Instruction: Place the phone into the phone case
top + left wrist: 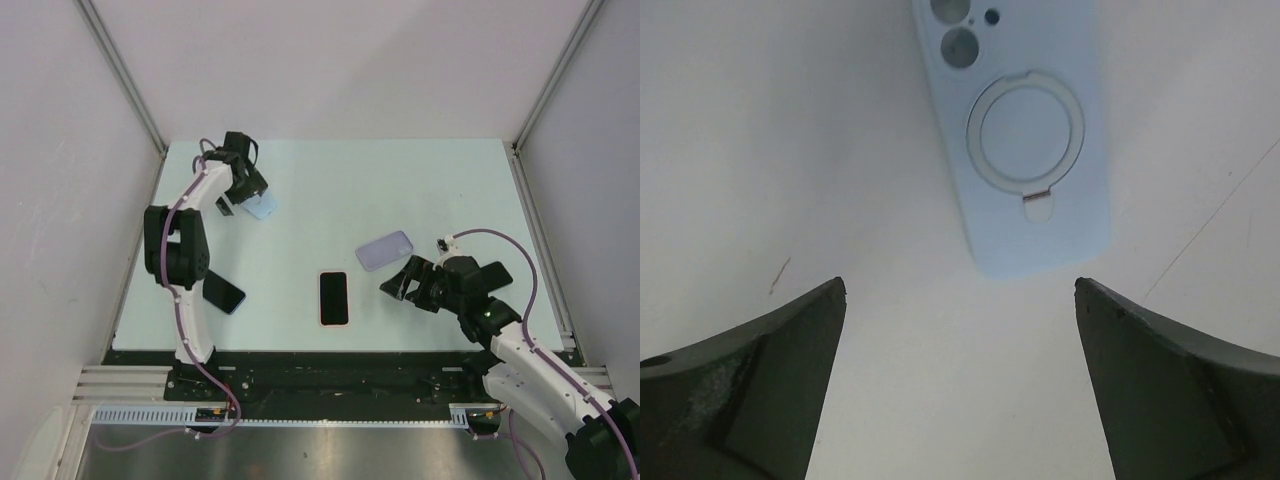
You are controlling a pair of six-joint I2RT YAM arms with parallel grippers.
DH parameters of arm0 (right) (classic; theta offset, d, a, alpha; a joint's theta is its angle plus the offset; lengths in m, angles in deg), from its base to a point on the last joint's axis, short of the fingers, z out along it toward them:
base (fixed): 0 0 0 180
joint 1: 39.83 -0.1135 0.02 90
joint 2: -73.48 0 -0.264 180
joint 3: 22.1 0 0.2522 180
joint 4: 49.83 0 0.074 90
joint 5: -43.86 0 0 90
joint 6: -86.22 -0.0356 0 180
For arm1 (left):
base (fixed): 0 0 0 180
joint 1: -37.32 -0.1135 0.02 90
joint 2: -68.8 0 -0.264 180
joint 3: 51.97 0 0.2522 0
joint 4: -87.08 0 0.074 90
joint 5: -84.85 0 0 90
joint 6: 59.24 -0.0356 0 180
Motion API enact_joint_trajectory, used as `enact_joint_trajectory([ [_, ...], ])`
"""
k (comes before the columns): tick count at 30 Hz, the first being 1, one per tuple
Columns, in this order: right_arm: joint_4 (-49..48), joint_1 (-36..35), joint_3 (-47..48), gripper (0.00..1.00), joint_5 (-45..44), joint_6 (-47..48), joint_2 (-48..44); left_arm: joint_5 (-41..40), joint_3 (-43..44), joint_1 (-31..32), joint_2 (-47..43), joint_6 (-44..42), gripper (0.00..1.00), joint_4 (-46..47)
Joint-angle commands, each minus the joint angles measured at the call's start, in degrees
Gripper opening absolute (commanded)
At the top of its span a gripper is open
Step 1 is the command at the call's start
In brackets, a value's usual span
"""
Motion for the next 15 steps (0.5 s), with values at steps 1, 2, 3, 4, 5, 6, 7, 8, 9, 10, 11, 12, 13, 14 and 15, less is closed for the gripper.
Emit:
enact_joint_trajectory([
  [1, -0.9, 0.3, 2.0, 0.98, -1.1, 1.8, 1.6, -1.7, 10.3, -0.5, 4.5, 0.4, 1.0, -2.9],
  [2, -1.0, 0.3, 2.0, 0.98, -1.0, 2.0, 1.9, -1.5, 11.3, -0.5, 6.4, 0.7, 1.0, -3.0],
  [3, -1.1, 0.2, 2.0, 0.98, -1.0, 2.1, 2.1, -1.5, 12.1, -0.5, 7.3, 1.0, 1.0, -3.3],
  [4, -1.4, 0.3, 2.1, 0.98, -1.0, 2.1, 2.6, -1.5, 13.0, -0.5, 8.1, 1.3, 1.0, -3.4],
  [5, -1.5, 0.3, 2.2, 0.98, -0.9, 2.1, 2.8, -1.5, 14.6, -0.5, 9.7, 1.8, 1.0, -3.5],
  [6, -1.6, 0.3, 2.2, 0.98, -1.0, 2.1, 3.0, -1.4, 15.4, -0.5, 10.5, 1.8, 1.0, -3.5],
  [7, -1.8, 0.4, 2.4, 0.98, -1.0, 2.2, 3.1, -1.4, 16.3, -0.5, 11.3, 2.1, 1.0, -3.6],
  [8, -1.7, 0.3, 2.4, 0.98, -0.9, 2.2, 3.2, -1.2, 17.6, -0.5, 12.7, 2.5, 1.0, -3.5],
  [9, -1.7, 0.5, 2.5, 0.98, -0.7, 2.4, 3.3, -1.1, 18.3, -0.5, 13.5, 2.6, 1.0, -3.4],
  [10, -1.7, 0.8, 2.6, 0.98, -0.4, 2.6, 3.3, -0.9, 19.8, -0.5, 14.4, 2.7, 1.0, -3.4],
  [11, -1.5, 0.9, 2.6, 0.98, -0.4, 2.8, 3.3, -0.8, 20.5, -0.5, 15.9, 2.7, 1.0, -3.5],
  [12, -1.3, 1.1, 2.6, 0.98, -0.6, 2.9, 3.2, -0.8, 21.3, -0.5, 16.7, 2.8, 1.0, -4.2],
  [13, -1.0, 1.1, 2.6, 0.98, -0.7, 3.2, 3.4, -1.2, 22.5, -0.5, 17.4, 3.0, 1.0, -4.7],
  [14, -1.1, 1.5, 2.6, 0.98, -0.5, 3.4, 3.4, -1.4, 22.9, -0.5, 18.4, 3.2, 1.0, -5.0],
  [15, -1.0, 1.7, 2.6, 0.98, -0.3, 3.5, 3.5, -1.4, 23.0, -0.5, 18.8, 3.5, 1.0, -5.4],
])
